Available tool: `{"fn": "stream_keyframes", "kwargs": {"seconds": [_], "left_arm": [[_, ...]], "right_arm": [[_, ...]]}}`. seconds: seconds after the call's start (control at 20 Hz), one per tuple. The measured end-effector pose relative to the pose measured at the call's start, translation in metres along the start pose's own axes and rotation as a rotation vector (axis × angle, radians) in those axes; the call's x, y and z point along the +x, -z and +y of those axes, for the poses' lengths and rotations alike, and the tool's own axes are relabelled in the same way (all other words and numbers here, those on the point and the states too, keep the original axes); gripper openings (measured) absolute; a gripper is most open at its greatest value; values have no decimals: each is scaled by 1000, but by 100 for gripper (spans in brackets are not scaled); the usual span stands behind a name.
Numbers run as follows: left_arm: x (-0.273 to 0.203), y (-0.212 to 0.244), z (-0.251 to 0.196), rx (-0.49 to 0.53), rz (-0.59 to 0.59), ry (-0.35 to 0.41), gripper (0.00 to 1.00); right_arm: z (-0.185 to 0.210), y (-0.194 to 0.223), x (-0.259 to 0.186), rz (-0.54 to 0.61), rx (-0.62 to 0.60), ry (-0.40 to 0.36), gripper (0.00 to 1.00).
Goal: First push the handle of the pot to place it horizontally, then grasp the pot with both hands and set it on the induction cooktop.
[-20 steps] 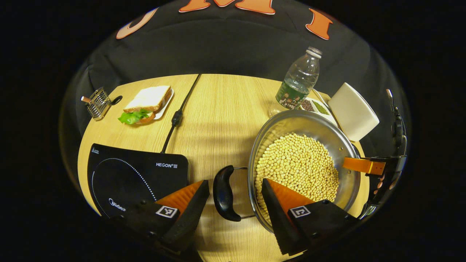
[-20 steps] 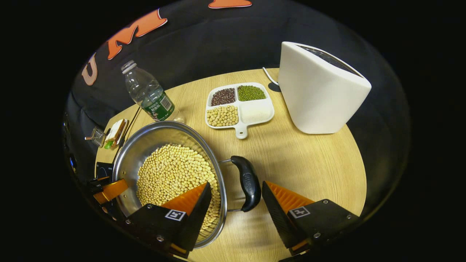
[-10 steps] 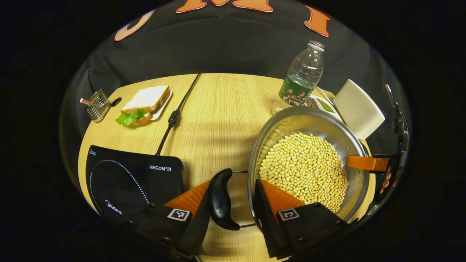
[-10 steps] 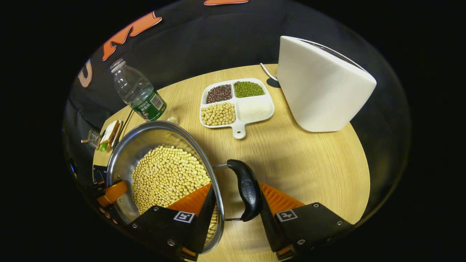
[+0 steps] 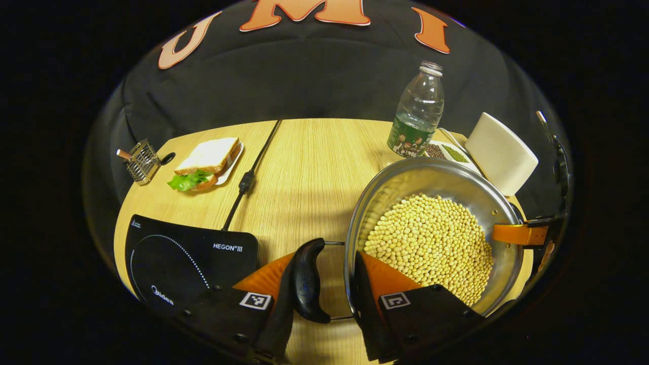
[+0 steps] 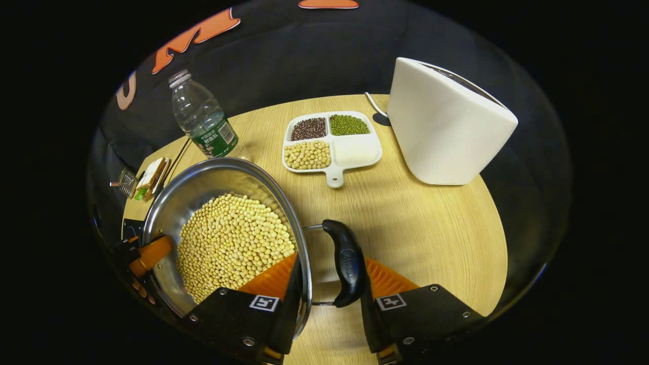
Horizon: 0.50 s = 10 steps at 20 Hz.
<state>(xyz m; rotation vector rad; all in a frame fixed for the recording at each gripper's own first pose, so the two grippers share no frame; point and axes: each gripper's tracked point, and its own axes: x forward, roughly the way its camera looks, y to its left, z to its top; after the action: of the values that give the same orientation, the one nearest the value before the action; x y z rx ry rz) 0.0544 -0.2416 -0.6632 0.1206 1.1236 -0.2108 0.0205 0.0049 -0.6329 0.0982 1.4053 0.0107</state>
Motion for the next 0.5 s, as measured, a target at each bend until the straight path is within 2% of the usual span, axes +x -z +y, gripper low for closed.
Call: {"fn": "stream_keyframes", "kwargs": {"seconds": [0.3, 0.35, 0.4, 0.45, 0.5], "left_arm": [[-34, -19, 11, 39, -75, -24, 65], [-41, -20, 14, 46, -83, -28, 62], [-47, -22, 18, 50, -88, -32, 65], [-53, -22, 22, 50, -89, -35, 62], [-58, -21, 27, 48, -89, -38, 64]], "right_arm": [[9, -5, -31, -53, -2, -10, 55], [12, -4, -36, -56, -3, -12, 55], [16, -2, -42, -58, -6, -14, 55], [21, -1, -46, -58, -7, -15, 55], [26, 2, -51, -59, -10, -17, 55]]}}
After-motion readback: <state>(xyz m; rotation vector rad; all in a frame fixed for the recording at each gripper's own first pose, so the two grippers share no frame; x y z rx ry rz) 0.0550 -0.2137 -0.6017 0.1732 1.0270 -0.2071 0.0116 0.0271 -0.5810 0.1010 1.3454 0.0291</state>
